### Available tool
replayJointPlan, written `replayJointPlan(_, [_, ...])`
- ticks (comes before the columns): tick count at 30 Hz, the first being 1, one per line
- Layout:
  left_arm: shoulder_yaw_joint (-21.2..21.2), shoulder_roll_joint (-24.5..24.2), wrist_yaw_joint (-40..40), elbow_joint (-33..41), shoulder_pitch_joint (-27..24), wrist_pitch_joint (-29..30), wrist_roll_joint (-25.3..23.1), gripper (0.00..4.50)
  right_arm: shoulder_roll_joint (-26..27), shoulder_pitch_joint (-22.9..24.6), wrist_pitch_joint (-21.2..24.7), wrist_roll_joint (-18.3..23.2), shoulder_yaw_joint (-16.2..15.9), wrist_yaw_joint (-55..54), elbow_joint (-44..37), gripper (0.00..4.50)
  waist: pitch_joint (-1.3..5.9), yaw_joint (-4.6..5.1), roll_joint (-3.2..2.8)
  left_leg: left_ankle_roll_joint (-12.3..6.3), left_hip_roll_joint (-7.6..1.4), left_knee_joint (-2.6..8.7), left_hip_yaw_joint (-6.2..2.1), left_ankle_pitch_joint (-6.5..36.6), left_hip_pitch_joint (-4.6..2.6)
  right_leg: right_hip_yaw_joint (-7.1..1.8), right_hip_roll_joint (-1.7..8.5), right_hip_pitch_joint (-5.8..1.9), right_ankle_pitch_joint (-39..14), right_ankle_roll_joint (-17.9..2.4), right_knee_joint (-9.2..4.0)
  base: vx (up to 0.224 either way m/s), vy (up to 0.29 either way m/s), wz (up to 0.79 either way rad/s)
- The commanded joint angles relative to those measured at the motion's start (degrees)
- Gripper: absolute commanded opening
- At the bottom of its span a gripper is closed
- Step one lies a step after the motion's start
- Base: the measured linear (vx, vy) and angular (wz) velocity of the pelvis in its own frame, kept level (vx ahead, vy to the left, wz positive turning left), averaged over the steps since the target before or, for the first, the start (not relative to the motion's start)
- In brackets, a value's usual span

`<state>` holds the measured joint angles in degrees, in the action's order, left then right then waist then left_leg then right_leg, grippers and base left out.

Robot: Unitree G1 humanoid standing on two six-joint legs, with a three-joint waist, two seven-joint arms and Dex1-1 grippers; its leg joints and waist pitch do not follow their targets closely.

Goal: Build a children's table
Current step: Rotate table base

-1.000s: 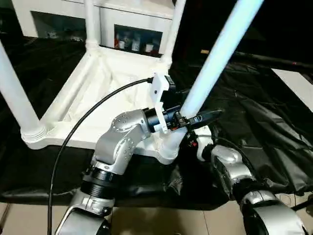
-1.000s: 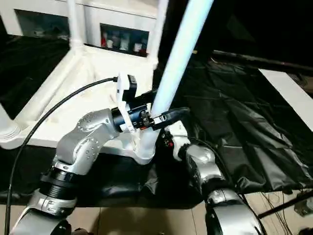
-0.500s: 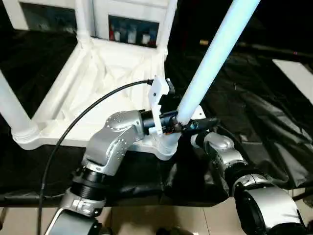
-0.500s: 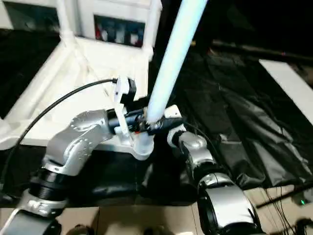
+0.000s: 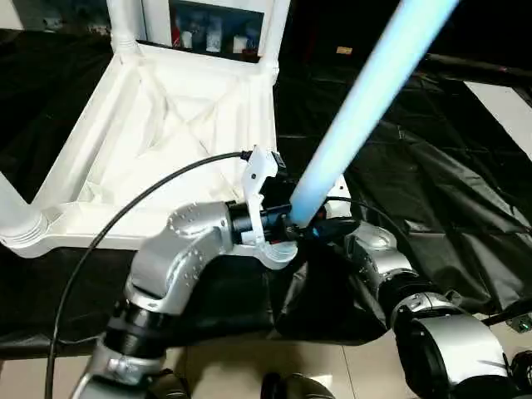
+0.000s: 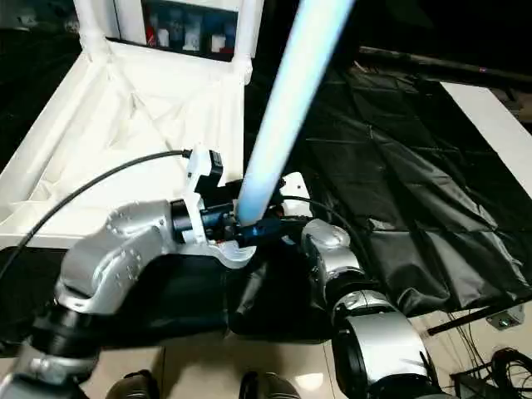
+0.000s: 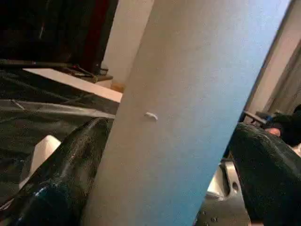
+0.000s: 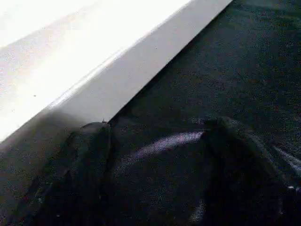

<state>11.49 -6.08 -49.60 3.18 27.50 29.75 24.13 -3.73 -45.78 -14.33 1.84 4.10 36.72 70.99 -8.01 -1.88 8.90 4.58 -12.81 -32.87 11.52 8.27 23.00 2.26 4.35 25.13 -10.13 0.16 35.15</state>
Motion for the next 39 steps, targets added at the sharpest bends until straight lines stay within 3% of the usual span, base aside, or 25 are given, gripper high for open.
replayJointPlan(1, [7.49, 3.55, -0.66, -0.72, 0.57, 0.26, -0.05, 4.46, 3.33, -0.83, -0.43, -1.32, -2.55, 3.13, 0.58, 3.74, 3.57, -0.4, -1.52, -1.39, -0.86, 3.91, -0.2, 11.68, -1.73, -1.94, 2.65, -2.76, -5.64, -12.68, -3.3, 0.0, 0.0, 0.0])
replayJointPlan(4, [7.31, 4.77, 0.15, -3.08, 1.85, -0.85, -1.36, 4.46, 3.29, -0.51, -0.98, -1.73, -2.95, 2.73, 0.68, 3.74, 3.49, -0.41, -1.27, -1.56, -0.83, 3.87, -0.14, 12.34, -1.77, -2.04, 2.77, -2.79, -6.52, -12.65, -3.47, 0.0, 0.0, 0.0])
replayJointPlan(5, [7.24, 4.87, 0.27, -3.62, 2.11, -1.17, -1.62, 4.46, 3.27, -0.44, -1.04, -1.79, -2.95, 2.69, 0.67, 3.74, 3.73, -0.47, -1.5, -1.53, -0.88, 3.82, -0.19, 12.34, -1.89, -2.05, 2.82, -2.86, -6.54, -12.64, -3.37, 0.0, 0.0, 0.0])
replayJointPlan(7, [7.08, 4.91, 0.51, -4.66, 2.57, -1.85, -2.2, 4.46, 3.19, -0.35, -1.03, -1.92, -2.92, 2.48, 0.69, 3.74, 3.74, -0.47, -1.42, -1.6, -0.83, 3.8, -0.2, 12.18, -1.81, -2.03, 2.81, -2.89, -6.42, -12.63, -3.37, 0.0, 0.0, 0.0])
replayJointPlan(10, [6.67, 3.89, 2.91, -8.69, 4.05, -5.04, -6.34, 4.46, 2.31, -0.22, -1.65, -2.54, -2.64, -1.0, 0.76, 3.74, 3.93, -0.52, -1.44, -2.02, -0.83, 3.63, -0.09, 10.92, -1.95, -2.03, 2.75, -2.89, -4.6, -12.95, -3.23, 0.0, 0.0, 0.0])
replayJointPlan(15, [7.07, -4.55, 2.0, -12.58, 5.03, -9.11, -14.18, 4.46, -0.79, 0.55, -3.27, 1.59, 2.93, -5.99, -1.17, 3.74, 4.99, -0.78, -1.47, -2.61, -0.85, 3.29, -0.14, 8.75, -2.24, -1.96, 2.92, -3.31, -2.13, -13.28, -2.57, 0.0, 0.0, 0.0])
replayJointPlan(18, [7.46, -7.14, 0.44, -11.44, 4.46, -8.2, -14.6, 4.46, -1.4, 1.41, -3.56, 2.74, 3.75, -4.49, -2.55, 3.74, 5.04, -0.98, -1.57, -3.73, -0.79, 3.04, 0.11, 5.79, -2.18, -2.0, 2.67, -3.44, 2.79, -14.86, -1.94, 0.0, 0.0, 0.0])
replayJointPlan(21, [7.94, -12.28, -2.59, -7.23, 2.87, -2.29, -13.39, 4.46, -2.56, 4.46, -3.79, 4.33, 4.12, 0.45, -7.13, 3.74, 5.23, -1.27, -1.6, -4.24, -0.71, 2.89, 0.21, 4.17, -2.24, -2.0, 2.45, -3.63, 5.6, -15.52, -1.51, 0.0, 0.0, 0.0])
replayJointPlan(22, [8.94, -15.85, -4.64, -4.15, 1.45, 2.11, -13.11, 4.46, -3.5, 7.25, -3.08, 5.03, 3.44, 3.68, -11.0, 3.74, 5.73, -1.34, -1.67, -3.9, -0.82, 2.76, 0.21, 4.24, -2.34, -2.02, 2.53, -3.88, 4.78, -15.29, -1.43, 0.0, 0.0, 0.0])
replayJointPlan(24, [9.29, -16.9, -5.15, -3.21, 1.03, 3.52, -12.99, 4.46, -3.81, 8.1, -2.85, 5.14, 3.16, 4.51, -12.14, 3.74, 5.66, -1.37, -1.79, -3.36, -0.73, 2.81, 0.29, 5.16, -2.43, -2.02, 2.45, -3.67, 2.99, -15.18, -1.64, 0.0, 0.0, 0.0])
replayJointPlan(27, [11.57, -22.62, -7.63, 2.97, -1.56, 8.43, -12.38, 4.46, -6.62, 12.65, -2.41, 3.82, 1.1, 6.21, -17.22, 3.74, 5.34, -1.68, -1.4, -0.85, -0.94, 3.12, 0.06, 10.19, -2.26, -2.0, 2.83, -3.63, -5.5, -14.11, -2.32, 0.0, 0.0, 0.0])
replayJointPlan(28, [13.03, -25.7, -7.47, 6.97, -3.0, 11.79, -13.39, 4.46, -8.91, 15.84, -1.02, 2.44, 0.12, 6.5, -21.25, 3.74, 5.46, -1.8, -1.33, 0.71, -0.95, 3.14, -0.02, 12.41, -2.46, -2.12, 2.91, -3.57, -10.66, -12.61, -2.74, 0.0, 0.0, 0.0])
replayJointPlan(29, [13.06, -25.77, -7.42, 7.08, -3.03, 11.89, -13.45, 4.46, -8.99, 15.97, -0.99, 2.4, 0.1, 6.52, -21.43, 3.74, 5.46, -1.8, -1.33, 0.71, -0.95, 3.14, -0.02, 12.41, -2.46, -2.12, 2.91, -3.57, -10.66, -12.61, -2.74, 0.0, 0.0, 0.0])
replayJointPlan(31, [13.06, -26.35, -4.74, 8.84, -3.76, 13.61, -15.51, 4.2, -10.84, 19.03, 0.49, 2.08, -0.15, 7.16, -26.51, 3.74, 5.18, -1.78, -1.27, 1.83, -0.79, 3.19, -0.03, 14.89, -2.42, -2.21, 2.68, -3.07, -15.89, -10.68, -3.38, 0.0, 0.0, 0.0])
replayJointPlan(33, [12.39, -25.51, -2.54, 9.02, -3.83, 14.61, -16.31, 4.12, -11.54, 20.59, 1.86, 2.62, 0.1, 7.5, -29.83, 3.74, 5.52, -1.77, -1.27, 2.57, -0.85, 3.14, -0.25, 15.57, -2.31, -2.25, 2.75, -3.26, -18.07, -9.15, -3.53, 0.0, 0.0, 0.0])
replayJointPlan(34, [12.18, -25.22, -1.73, 9.22, -3.84, 15.16, -16.56, 4.01, -11.82, 21.31, 2.62, 2.97, 0.2, 7.65, -31.43, 3.74, 5.43, -1.65, -1.22, 2.6, -0.76, 3.11, -0.36, 16.37, -2.2, -2.16, 2.7, -3.0, -19.31, -8.78, -3.67, 0.0, 0.0, 0.0])
replayJointPlan(35, [11.9, -24.87, -0.79, 9.43, -3.75, 16.01, -16.81, 3.74, -12.21, 22.1, 3.24, 3.16, 0.38, 7.53, -33.25, 3.74, 5.45, -1.66, -1.16, 2.59, -0.73, 3.14, -0.43, 16.79, -2.15, -2.12, 2.76, -3.01, -20.12, -8.53, -3.76, 0.0, 0.0, 0.0])
replayJointPlan(36, [11.91, -24.93, -0.07, 9.98, -3.66, 16.73, -17.2, 3.74, -12.6, 23.0, 3.97, 3.38, 0.44, 7.44, -35.26, 3.74, 5.75, -1.54, -1.17, 2.76, -0.68, 3.1, -0.65, 16.6, -1.85, -2.06, 2.82, -3.33, -21.18, -7.8, -3.73, 0.0, 0.0, 0.0])
replayJointPlan(39, [11.76, -26.48, 1.87, 11.92, -2.82, 20.07, -18.06, 3.55, -14.16, 26.22, 6.63, 3.97, 0.08, 7.23, -42.41, 3.74, 5.97, -1.75, -1.03, 2.35, -0.63, 2.84, -0.55, 16.65, -2.24, -2.0, 2.57, -2.95, -20.85, -7.54, -3.88, 0.0, 0.0, 0.0])
